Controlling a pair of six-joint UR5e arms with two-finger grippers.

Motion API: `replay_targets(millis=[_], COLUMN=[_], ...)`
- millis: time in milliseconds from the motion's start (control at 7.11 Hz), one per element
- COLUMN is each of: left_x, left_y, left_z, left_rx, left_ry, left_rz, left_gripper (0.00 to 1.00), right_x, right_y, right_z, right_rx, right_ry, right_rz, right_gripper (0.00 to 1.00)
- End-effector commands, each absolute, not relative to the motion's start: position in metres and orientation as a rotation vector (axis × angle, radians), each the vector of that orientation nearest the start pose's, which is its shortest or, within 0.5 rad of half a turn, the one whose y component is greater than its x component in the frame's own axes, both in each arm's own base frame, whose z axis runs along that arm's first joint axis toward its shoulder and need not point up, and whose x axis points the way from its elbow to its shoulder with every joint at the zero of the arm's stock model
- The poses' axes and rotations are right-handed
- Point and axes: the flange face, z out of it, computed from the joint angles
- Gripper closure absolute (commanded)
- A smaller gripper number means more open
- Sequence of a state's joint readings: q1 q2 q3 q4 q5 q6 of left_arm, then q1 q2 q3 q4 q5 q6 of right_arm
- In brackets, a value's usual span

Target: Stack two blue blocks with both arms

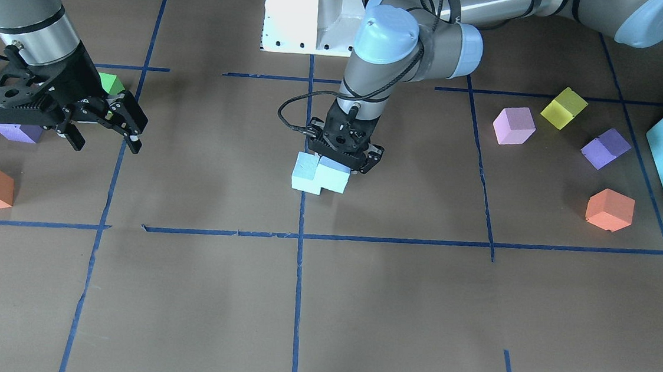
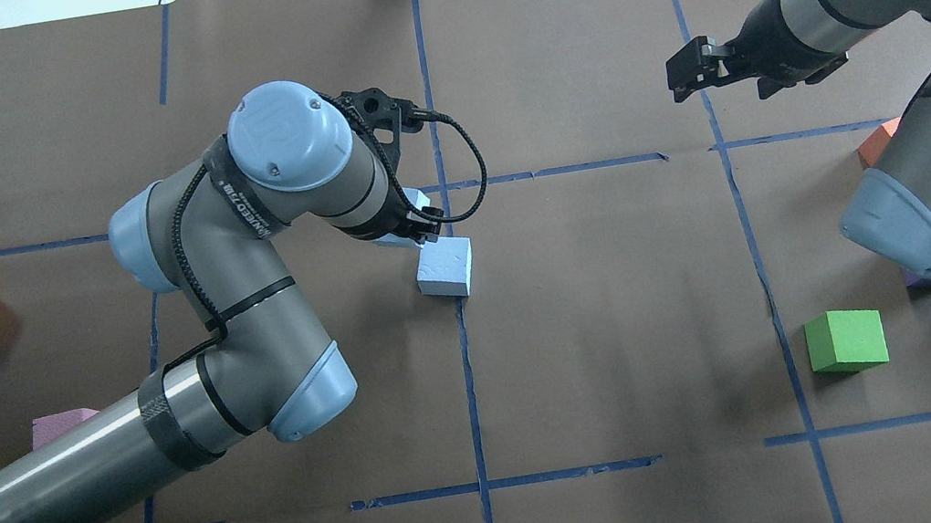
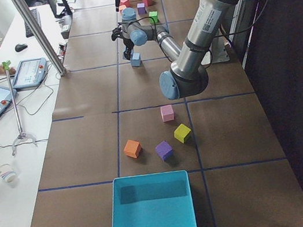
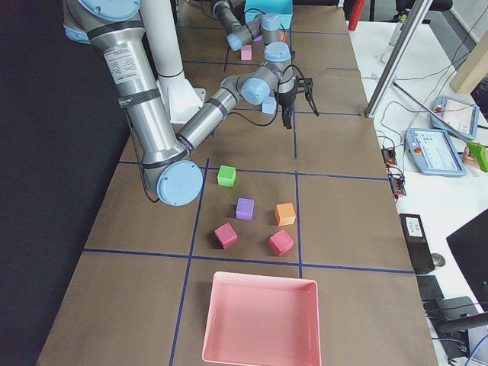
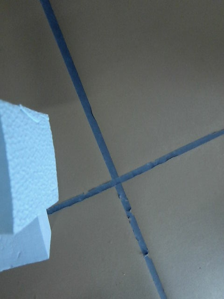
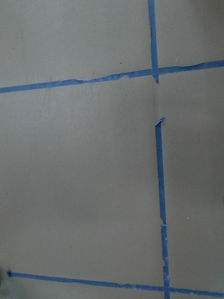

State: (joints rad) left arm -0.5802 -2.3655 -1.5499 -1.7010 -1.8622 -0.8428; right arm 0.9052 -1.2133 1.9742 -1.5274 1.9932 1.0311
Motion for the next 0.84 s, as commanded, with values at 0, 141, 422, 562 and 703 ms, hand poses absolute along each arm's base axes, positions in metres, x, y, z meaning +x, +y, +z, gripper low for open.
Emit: replay_targets(millis=[0, 141, 422, 562, 703], left_x=[0.566, 0.588, 0.605, 0.608, 0.609], left_y=[-0.488, -0.47, -0.472, -0.468, -0.469], left_z=[0.14, 0.147, 0.145, 0.143, 0.145], left_rx=[0.256, 0.231, 0.21, 0.209, 0.207], left_ry=[0.788, 0.78, 0.765, 0.767, 0.765], left_rz=[0.273, 0.306, 0.312, 0.319, 0.319], left_gripper=[0.85, 0.85, 0.82, 0.81, 0.8], right_x=[-0.276, -0.276, -0.276, -0.277, -0.278], right_y=[-0.503, -0.503, -0.503, -0.503, -0.503], right_z=[0.286, 0.288, 0.29, 0.29, 0.292], right_rx=[0.224, 0.221, 0.219, 0.217, 0.215], right_ry=[-0.852, -0.849, -0.846, -0.845, -0.843], right_rz=[0.167, 0.168, 0.171, 0.17, 0.171], right_gripper=[0.0, 0.0, 0.0, 0.0, 0.0])
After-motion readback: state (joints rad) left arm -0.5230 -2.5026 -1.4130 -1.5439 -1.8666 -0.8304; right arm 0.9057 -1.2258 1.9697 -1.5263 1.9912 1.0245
